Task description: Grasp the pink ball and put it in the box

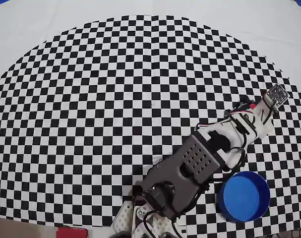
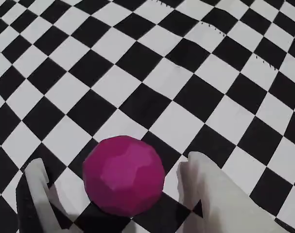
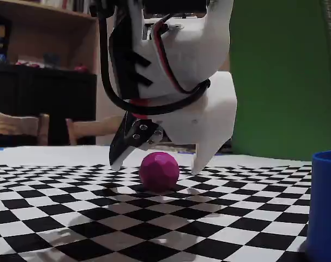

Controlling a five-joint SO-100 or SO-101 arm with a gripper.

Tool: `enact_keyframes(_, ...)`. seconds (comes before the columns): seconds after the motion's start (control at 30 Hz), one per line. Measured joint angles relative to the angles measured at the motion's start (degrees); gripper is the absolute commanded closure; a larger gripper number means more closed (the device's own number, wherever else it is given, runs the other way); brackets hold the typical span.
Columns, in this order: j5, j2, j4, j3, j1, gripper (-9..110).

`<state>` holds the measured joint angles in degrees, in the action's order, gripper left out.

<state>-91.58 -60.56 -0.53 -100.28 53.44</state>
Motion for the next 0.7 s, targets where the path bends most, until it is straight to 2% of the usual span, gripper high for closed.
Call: enact_keyframes(0.7, 0.0, 0.6, -0.2, 0.0, 0.0, 67)
